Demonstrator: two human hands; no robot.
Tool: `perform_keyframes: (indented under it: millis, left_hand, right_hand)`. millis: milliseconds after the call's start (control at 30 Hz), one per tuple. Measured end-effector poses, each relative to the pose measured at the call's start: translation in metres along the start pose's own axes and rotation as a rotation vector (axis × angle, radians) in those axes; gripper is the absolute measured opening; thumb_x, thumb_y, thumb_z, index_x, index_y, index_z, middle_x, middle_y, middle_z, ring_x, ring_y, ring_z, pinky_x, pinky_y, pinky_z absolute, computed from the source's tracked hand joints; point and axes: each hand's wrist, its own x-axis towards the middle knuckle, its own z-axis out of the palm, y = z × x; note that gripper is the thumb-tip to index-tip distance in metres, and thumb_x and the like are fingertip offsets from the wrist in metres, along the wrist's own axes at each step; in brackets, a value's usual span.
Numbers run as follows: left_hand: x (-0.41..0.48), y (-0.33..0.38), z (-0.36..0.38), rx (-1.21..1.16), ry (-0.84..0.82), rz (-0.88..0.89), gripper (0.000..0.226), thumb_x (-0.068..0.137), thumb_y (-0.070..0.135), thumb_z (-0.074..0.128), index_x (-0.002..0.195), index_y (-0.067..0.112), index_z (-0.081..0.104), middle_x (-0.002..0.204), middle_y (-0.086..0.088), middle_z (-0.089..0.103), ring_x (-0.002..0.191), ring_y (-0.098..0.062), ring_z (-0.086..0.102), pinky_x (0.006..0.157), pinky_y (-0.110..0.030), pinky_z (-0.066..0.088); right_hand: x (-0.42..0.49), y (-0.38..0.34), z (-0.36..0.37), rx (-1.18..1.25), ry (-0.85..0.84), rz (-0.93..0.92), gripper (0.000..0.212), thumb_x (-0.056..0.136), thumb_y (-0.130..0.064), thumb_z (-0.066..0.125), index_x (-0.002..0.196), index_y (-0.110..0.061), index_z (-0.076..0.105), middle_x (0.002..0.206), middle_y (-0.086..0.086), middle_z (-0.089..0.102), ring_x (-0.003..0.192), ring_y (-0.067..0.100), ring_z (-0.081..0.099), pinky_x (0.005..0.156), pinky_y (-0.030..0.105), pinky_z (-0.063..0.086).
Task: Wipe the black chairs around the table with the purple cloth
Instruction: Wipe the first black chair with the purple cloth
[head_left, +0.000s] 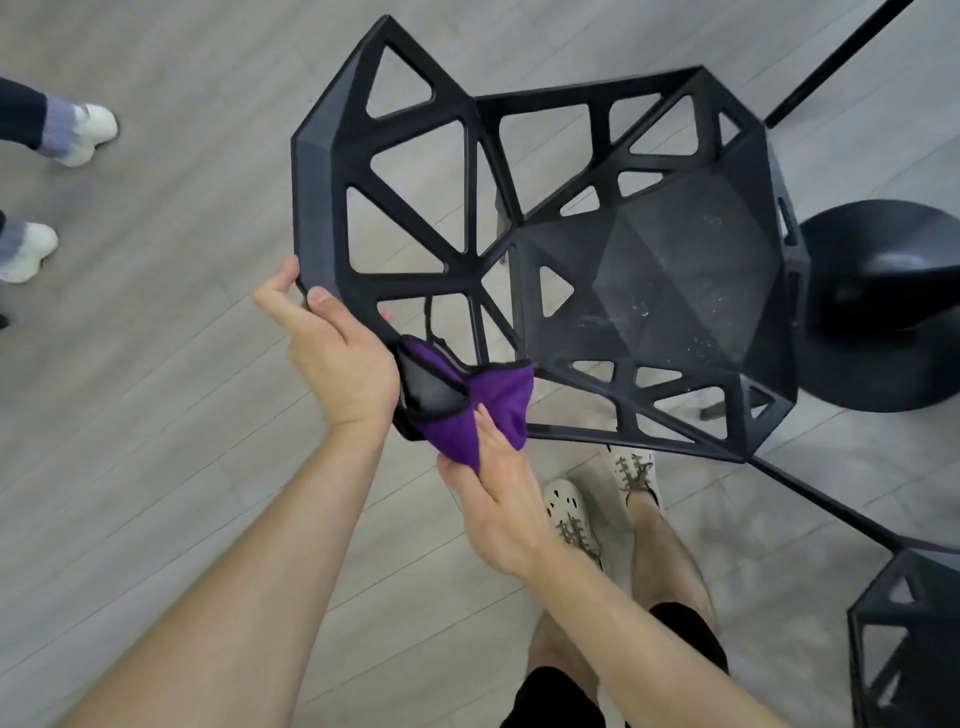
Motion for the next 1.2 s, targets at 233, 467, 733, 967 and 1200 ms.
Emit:
perform_keyframes:
  millis: [233, 467, 733, 967, 1200]
  left_hand:
    - [-0.003, 0.005, 0.001, 0.015, -0.002, -0.010, 0.032, 0.115, 0.019, 0.025, 0.145, 0.017, 0.037, 0.077, 0.027, 0.070, 0.066, -0.013, 0.074, 0.068, -0.046, 0.067]
    - [-0.001, 0.000, -0.001, 0.002, 0.011, -0.012, 0.032, 0.115, 0.021, 0.026, 0.143, 0.017, 0.039, 0.081, 0.019, 0.070, 0.066, -0.016, 0.075, 0.068, -0.052, 0.066]
    - [0.003, -0.008, 0.000, 0.051, 0.096, 0.066, 0.031, 0.114, 0.017, 0.030, 0.139, 0.012, 0.047, 0.065, 0.021, 0.056, 0.054, -0.007, 0.048, 0.060, -0.029, 0.041]
    - [0.001, -0.006, 0.000, 0.038, 0.098, 0.025, 0.031, 0.113, 0.014, 0.031, 0.139, 0.011, 0.049, 0.065, 0.012, 0.042, 0.051, -0.008, 0.039, 0.053, -0.020, 0.031]
    - [0.001, -0.006, -0.004, 0.036, 0.080, 0.029, 0.031, 0.114, 0.016, 0.032, 0.140, 0.011, 0.048, 0.072, 0.014, 0.052, 0.059, -0.002, 0.050, 0.058, -0.016, 0.036]
  right_hand:
    - [-0.006, 0.032, -0.008, -0.085, 0.075, 0.131, 0.043, 0.108, -0.027, 0.046, 0.150, -0.028, 0.055, 0.158, -0.010, 0.051, 0.158, 0.011, 0.028, 0.128, 0.044, 0.031]
    - [-0.012, 0.030, 0.000, -0.101, 0.041, 0.053, 0.061, 0.108, -0.013, 0.050, 0.166, -0.028, 0.039, 0.171, -0.022, 0.031, 0.159, -0.008, 0.013, 0.132, 0.029, 0.018]
    - [0.045, -0.020, 0.019, 0.024, 0.062, 0.055, 0.039, 0.104, -0.039, 0.044, 0.135, -0.024, 0.062, 0.148, -0.002, 0.060, 0.144, 0.022, 0.047, 0.121, 0.044, 0.037]
    - [0.020, 0.015, -0.008, -0.019, 0.100, 0.199, 0.022, 0.108, -0.027, 0.053, 0.087, -0.034, 0.051, 0.084, -0.020, 0.059, 0.083, 0.001, 0.054, 0.075, 0.033, 0.038]
    - [0.073, -0.039, 0.017, 0.076, 0.025, -0.014, 0.023, 0.099, -0.025, 0.048, 0.119, -0.025, 0.061, 0.121, -0.012, 0.064, 0.114, 0.012, 0.055, 0.105, 0.035, 0.043]
